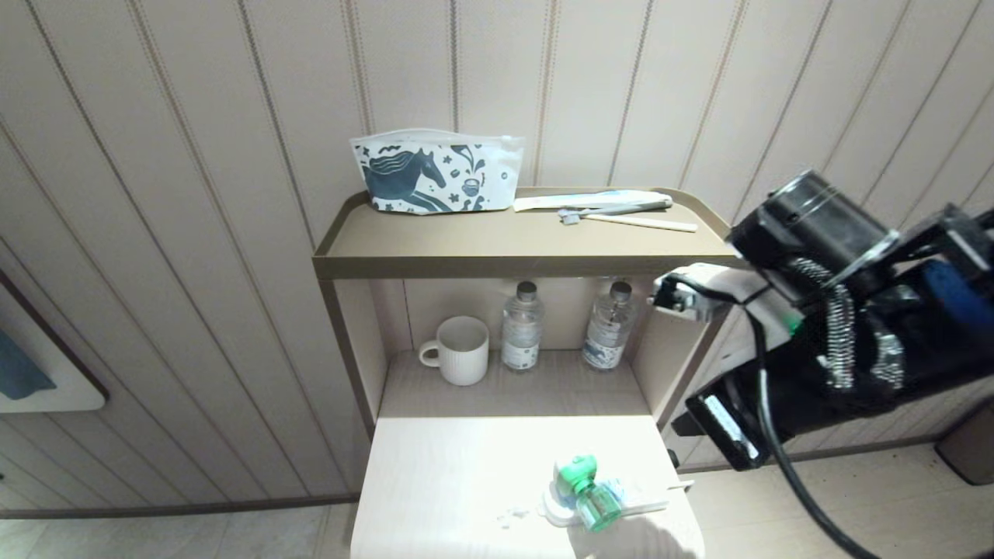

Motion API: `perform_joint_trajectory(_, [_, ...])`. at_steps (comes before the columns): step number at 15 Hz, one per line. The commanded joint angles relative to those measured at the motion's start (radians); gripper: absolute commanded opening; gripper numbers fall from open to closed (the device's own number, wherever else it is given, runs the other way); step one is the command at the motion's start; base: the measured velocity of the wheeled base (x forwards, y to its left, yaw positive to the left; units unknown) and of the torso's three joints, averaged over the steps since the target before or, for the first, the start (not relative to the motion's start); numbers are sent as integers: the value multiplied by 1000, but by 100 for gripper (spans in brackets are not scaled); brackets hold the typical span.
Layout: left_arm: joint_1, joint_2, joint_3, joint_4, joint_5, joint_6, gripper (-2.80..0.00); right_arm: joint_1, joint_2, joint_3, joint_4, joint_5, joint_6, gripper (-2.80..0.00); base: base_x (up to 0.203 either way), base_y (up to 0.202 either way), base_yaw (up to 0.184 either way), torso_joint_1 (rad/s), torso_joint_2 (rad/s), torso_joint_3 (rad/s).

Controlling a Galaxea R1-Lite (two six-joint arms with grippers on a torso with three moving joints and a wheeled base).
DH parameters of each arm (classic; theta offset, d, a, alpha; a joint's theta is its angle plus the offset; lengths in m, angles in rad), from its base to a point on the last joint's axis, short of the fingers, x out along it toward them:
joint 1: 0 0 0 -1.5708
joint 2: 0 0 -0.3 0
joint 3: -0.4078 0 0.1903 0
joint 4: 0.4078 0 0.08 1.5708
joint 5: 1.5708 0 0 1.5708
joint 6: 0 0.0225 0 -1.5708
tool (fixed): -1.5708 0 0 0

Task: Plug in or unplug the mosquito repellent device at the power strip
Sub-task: Hold the socket with your left hand and unplug it with your right hand

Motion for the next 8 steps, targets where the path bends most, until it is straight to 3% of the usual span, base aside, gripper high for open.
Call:
perform_joint_trajectory(1, [2, 0, 0, 1, 0, 0, -280, 7, 117, -3, 2, -24, -29, -280, 0, 0, 0, 0, 0, 0])
perform_joint_trajectory(2, [0, 0, 0, 1, 0, 0, -280, 8, 136, 2, 0, -43, -39, 0, 0, 0, 0, 0, 0, 0])
perform_joint_trajectory(8, [0, 0, 0, 1, 0, 0, -280, 24, 269, 12, -66, -70, -62, 0, 0, 0, 0, 0, 0, 0])
